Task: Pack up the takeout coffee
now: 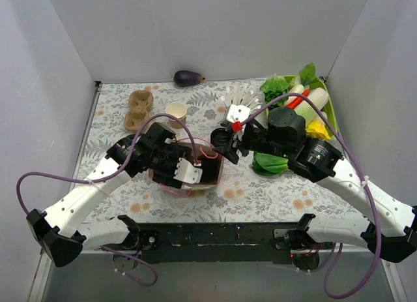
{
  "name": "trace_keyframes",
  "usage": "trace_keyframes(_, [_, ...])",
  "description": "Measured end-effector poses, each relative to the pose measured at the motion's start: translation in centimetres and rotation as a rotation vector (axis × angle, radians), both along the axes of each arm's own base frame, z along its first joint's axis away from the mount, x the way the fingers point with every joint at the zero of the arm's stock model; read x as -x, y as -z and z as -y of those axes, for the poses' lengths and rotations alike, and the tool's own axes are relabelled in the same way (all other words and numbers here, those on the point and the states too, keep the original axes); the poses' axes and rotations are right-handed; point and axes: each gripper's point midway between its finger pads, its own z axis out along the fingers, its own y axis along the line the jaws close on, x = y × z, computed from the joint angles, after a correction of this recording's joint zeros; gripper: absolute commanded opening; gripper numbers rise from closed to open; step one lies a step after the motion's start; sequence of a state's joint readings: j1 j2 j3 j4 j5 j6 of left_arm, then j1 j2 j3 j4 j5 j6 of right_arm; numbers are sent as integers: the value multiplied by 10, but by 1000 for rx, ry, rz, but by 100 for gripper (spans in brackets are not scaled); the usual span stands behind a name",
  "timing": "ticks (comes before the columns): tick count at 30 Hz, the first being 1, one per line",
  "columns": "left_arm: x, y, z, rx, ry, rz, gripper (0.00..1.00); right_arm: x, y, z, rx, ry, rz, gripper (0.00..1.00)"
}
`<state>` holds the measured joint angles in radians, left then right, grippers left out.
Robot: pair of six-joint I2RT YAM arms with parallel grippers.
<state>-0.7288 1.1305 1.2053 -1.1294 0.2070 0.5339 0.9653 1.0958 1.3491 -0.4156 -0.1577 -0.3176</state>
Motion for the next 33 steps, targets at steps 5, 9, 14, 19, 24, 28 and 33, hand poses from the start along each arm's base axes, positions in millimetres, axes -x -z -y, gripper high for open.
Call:
trace_keyframes(5, [10, 7, -6, -18, 24, -21, 0, -12, 15, 6, 23, 47, -10, 79])
trace_keyframes(9, [6, 13, -3, -29, 18, -34, 0, -19, 21, 9, 28, 71, -13, 79])
trace_keyframes(14, [-2, 22, 4, -38, 4, -54, 0, -25, 26, 12, 27, 91, -17, 79])
trace_keyframes(19, [-11, 20, 5, -32, -32, -25, 0, -32, 28, 14, 18, 108, -20, 79])
trace_keyframes(24, [-22, 23, 6, -42, -77, -9, 0, -38, 25, 17, -2, 127, -26, 79])
trace_keyframes(28, [-26, 30, 5, -55, -106, -9, 0, -43, 22, 19, -16, 131, -25, 78])
trace_keyframes(33, [-28, 39, 4, -63, -126, -16, 0, -47, 23, 20, -20, 130, -32, 78])
